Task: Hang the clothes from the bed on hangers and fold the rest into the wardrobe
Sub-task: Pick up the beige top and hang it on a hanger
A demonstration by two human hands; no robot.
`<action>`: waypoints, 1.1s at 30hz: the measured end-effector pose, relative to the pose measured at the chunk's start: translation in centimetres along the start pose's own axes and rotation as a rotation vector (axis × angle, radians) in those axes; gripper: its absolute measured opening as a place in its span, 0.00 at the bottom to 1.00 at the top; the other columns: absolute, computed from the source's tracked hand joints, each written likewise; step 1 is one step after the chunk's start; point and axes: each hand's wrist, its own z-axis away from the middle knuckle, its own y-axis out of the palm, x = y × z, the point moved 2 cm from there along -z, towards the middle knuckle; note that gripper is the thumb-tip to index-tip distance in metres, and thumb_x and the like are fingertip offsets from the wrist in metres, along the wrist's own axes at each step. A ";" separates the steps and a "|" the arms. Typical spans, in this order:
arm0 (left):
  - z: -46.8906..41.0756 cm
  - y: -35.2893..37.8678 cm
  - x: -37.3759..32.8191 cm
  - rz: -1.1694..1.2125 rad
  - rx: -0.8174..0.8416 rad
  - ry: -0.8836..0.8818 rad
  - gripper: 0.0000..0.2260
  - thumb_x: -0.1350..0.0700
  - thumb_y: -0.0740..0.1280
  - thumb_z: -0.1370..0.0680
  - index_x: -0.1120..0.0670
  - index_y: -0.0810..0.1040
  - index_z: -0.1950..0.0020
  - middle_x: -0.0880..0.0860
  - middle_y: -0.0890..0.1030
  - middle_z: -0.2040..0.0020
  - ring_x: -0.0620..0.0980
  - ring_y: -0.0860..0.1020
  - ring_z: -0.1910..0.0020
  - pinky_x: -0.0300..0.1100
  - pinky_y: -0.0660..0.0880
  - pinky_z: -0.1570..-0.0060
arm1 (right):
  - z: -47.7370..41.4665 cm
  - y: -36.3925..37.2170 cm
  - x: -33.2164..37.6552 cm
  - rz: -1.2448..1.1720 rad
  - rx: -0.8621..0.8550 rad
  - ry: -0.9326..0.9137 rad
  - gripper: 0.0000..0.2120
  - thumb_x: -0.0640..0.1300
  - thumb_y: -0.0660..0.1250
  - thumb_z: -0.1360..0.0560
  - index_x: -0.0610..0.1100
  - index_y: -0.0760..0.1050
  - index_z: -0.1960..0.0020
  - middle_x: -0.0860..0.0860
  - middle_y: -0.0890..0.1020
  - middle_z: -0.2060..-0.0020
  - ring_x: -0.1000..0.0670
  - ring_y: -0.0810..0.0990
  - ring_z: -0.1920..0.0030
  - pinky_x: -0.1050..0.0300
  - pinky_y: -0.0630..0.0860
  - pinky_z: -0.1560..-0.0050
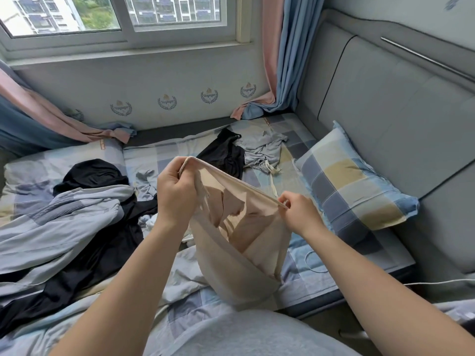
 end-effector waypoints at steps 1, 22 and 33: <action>-0.1 -0.2 0.3 -0.003 -0.028 -0.009 0.14 0.58 0.61 0.18 0.52 0.79 0.62 0.50 0.72 0.71 0.50 0.69 0.70 0.45 0.69 0.65 | 0.0 0.3 -0.8 0.041 -0.001 0.054 0.04 0.44 0.65 0.24 0.50 0.76 0.57 0.47 0.81 0.60 0.41 0.78 0.57 0.51 0.75 0.60; 3.3 2.2 4.5 -0.389 0.286 -0.246 0.20 0.49 0.74 0.24 0.53 0.75 0.36 0.49 0.78 0.39 0.46 0.77 0.42 0.46 0.76 0.43 | -0.1 -2.4 5.0 -0.761 -0.012 0.195 0.08 0.42 0.65 0.20 0.44 0.72 0.57 0.45 0.74 0.63 0.48 0.72 0.62 0.56 0.67 0.63; 6.5 6.1 5.8 -0.502 0.534 -0.172 0.26 0.39 0.77 0.31 0.50 0.72 0.41 0.46 0.77 0.45 0.43 0.76 0.46 0.42 0.74 0.47 | 2.7 -5.6 12.7 -1.355 0.192 0.167 0.11 0.37 0.62 0.19 0.41 0.72 0.61 0.44 0.76 0.67 0.47 0.78 0.67 0.50 0.79 0.61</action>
